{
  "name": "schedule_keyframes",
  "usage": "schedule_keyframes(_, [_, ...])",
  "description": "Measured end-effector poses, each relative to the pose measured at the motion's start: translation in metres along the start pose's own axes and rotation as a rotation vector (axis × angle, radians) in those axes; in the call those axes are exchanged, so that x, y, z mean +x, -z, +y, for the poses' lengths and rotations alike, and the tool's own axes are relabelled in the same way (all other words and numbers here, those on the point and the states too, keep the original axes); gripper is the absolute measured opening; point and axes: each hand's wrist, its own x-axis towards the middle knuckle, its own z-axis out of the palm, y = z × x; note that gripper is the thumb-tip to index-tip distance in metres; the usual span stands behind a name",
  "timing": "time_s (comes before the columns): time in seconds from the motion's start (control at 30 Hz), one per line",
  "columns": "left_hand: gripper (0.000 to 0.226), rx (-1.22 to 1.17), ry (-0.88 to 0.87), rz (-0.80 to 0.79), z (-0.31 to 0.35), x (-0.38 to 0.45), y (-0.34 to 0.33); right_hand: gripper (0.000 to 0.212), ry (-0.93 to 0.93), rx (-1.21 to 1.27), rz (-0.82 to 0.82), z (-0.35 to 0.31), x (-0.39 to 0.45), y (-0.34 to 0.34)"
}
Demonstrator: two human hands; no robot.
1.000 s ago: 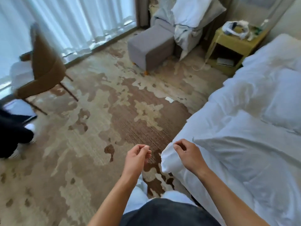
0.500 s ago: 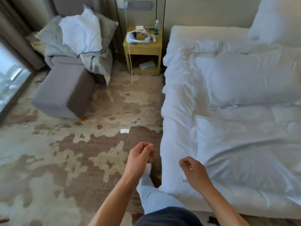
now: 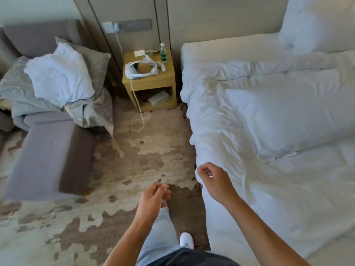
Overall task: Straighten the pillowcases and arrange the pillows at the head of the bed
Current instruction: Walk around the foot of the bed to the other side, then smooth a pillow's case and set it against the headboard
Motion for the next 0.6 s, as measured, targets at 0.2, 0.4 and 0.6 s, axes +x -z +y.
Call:
schedule_keyframes(0.2, [0.021, 0.084, -0.049, -0.206, 0.108, 0.147, -0.034, 0.014, -0.173, 0.023, 0.146, -0.009, 0.110, 0.028])
schedule_keyframes(0.4, [0.016, 0.222, -0.076, -0.497, 0.214, 0.242, -0.110, 0.012, -0.457, 0.090, 0.335, 0.002, 0.150, 0.069])
schedule_keyframes(0.6, [0.016, 0.335, -0.122, -0.698, 0.297, 0.301, -0.221, 0.009, -0.640, 0.178, 0.521, 0.021, 0.199, 0.113])
